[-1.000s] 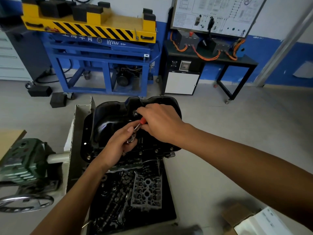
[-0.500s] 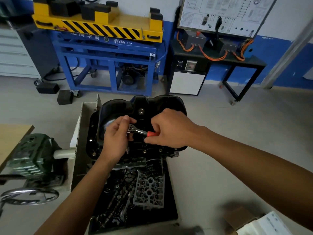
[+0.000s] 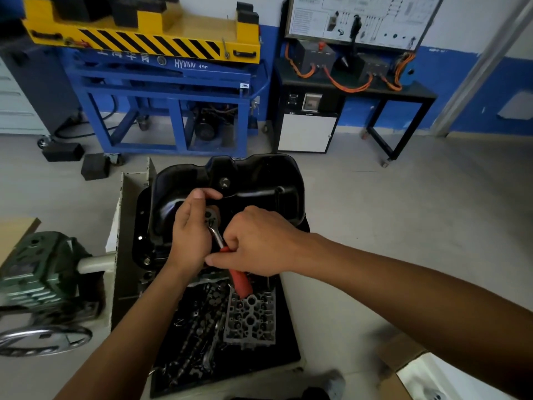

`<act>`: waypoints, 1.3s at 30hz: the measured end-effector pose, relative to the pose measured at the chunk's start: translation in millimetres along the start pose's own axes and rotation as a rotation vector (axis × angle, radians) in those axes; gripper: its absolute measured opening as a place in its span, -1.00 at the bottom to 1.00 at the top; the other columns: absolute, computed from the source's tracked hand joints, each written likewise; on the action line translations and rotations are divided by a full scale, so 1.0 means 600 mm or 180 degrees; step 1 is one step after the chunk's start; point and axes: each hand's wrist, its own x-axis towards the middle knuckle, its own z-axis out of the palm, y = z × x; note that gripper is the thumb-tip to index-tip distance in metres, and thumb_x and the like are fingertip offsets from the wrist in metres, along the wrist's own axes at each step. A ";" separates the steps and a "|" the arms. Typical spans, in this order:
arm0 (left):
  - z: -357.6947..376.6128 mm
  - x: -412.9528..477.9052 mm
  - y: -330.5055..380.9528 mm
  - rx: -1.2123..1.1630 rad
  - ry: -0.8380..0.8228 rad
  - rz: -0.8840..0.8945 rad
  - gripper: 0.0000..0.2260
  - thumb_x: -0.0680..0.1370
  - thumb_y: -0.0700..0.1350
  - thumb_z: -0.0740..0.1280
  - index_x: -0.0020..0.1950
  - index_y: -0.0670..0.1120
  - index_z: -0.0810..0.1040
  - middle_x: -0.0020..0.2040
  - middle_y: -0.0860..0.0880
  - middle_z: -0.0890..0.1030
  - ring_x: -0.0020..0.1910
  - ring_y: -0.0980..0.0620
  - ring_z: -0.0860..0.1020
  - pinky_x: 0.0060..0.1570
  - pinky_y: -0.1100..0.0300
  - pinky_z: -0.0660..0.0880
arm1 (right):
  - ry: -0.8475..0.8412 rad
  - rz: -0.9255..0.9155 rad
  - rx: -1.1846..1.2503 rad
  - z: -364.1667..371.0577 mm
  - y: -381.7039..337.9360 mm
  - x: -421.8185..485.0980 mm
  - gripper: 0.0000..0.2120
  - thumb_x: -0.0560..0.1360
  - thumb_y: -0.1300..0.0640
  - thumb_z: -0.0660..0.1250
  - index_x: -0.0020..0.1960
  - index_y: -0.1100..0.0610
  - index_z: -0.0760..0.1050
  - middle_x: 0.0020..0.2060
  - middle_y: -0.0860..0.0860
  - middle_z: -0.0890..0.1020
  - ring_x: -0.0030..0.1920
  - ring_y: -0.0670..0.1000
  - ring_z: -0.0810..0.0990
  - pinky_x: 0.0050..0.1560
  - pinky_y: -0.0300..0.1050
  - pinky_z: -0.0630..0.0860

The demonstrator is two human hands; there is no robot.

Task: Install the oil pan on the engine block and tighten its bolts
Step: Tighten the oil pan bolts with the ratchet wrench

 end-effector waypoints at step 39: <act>-0.008 0.018 0.002 -0.0255 -0.0509 -0.0048 -0.70 0.66 0.02 0.14 -0.12 -0.02 0.59 -0.37 0.03 0.48 -0.36 0.10 0.41 -0.30 0.26 0.39 | -0.0583 0.0227 0.0109 -0.028 0.004 0.032 -0.45 0.57 -0.09 0.36 -0.53 0.07 0.34 -0.67 -0.07 0.35 -0.58 -0.12 0.41 -0.47 -0.18 0.28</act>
